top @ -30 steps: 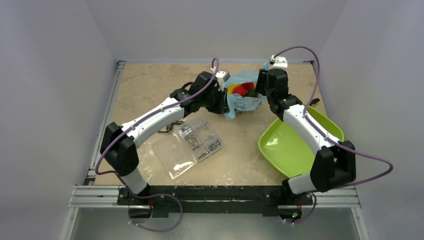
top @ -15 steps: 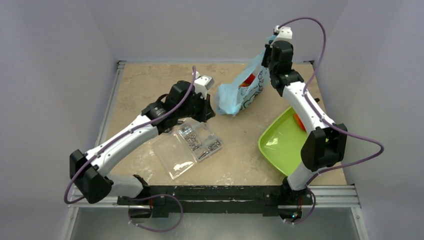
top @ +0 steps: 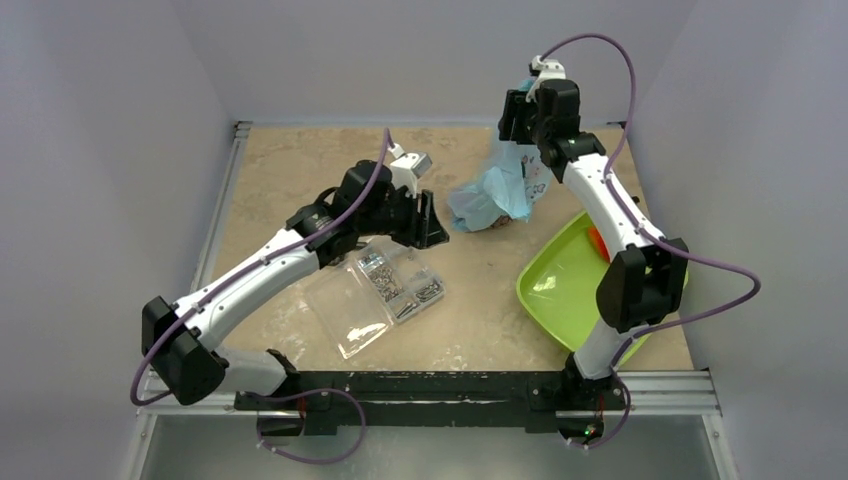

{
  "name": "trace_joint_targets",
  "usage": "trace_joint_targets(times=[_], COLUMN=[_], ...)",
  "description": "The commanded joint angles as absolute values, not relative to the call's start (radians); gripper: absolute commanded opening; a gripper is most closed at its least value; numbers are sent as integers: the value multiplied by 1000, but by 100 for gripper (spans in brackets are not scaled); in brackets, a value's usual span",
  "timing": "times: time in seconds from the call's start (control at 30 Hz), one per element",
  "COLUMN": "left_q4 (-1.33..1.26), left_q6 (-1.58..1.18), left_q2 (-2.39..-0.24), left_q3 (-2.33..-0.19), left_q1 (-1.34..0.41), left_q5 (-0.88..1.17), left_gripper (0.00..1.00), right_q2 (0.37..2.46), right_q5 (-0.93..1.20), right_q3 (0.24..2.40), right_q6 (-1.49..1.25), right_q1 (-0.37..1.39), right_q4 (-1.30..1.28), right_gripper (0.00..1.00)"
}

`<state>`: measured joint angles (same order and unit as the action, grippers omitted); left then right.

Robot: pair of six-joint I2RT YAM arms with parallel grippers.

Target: Take the fake fruits out of the plastic bag

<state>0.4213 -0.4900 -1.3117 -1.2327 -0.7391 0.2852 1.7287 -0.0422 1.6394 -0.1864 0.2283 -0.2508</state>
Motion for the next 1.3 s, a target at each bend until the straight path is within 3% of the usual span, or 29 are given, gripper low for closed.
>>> trace_joint_targets(times=[0.0,0.07,0.13,0.33,0.57,0.63,0.77,0.83,0.97,1.27], left_q4=[368,338,275,176,179,237,276,284,332,324], left_q6=[-577,-608,-665,-779,-782,-763,-714,-688,-623,-617], left_q2=[-1374,-1432,-1489,-1662,-1792,-1825,-1812,-1782,-1708,-1545], left_q3=[-1337,-1382,-1414,-1532,-1641,-1679,-1659,-1640,-1613,-1471], left_q1=[-735,-736,-739,-771,-806,-809,-805,-800,-796,-797], left_q5=[300,329,380,425,348,321,264,253,238,230], left_gripper=[62,88,99,100,100,88,20,1,0,0], right_q2=[1631,1601,1572,1443,1304,1273,1202,1161,1095,1118], right_q5=[-94,-124,-158,-215,-253,-259,-245,-167,-5,95], right_q3=[1620,1610,1604,1521,1425,1391,1291,1222,1074,906], right_q6=[-206,-208,-210,-275,-331,-361,-367,-367,-412,-639], right_q1=[229,228,228,229,229,228,229,229,229,192], right_q4=[-354,-374,-400,-402,-381,-379,-345,-319,-252,-132], right_gripper=[63,71,76,89,94,93,88,85,73,81])
